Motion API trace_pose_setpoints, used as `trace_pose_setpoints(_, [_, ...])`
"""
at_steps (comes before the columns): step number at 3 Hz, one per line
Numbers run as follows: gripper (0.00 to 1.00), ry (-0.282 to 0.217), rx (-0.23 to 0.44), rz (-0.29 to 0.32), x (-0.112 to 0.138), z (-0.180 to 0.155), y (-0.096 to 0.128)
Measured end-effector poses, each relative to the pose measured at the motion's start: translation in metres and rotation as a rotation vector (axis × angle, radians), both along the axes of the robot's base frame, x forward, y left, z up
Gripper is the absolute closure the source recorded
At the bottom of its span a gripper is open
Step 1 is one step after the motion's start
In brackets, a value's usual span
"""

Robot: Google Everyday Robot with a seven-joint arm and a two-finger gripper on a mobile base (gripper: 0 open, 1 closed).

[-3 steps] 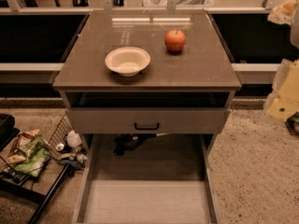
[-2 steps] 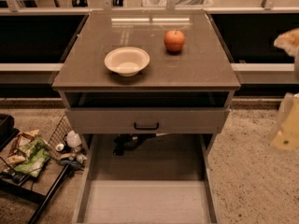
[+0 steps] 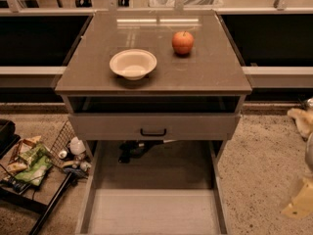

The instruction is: Close middle drawer

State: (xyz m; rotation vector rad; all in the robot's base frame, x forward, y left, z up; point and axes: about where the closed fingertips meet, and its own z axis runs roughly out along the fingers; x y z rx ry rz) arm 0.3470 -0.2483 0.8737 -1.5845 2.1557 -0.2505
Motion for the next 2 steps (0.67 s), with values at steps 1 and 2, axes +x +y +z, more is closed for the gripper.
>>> trace_pose_setpoints(1, [0.00, 0.036, 0.065, -0.018, -0.0240, -0.1036, -0.0216])
trace_pose_setpoints(2, [0.00, 0.036, 0.065, -0.018, -0.0240, -0.1036, -0.0216])
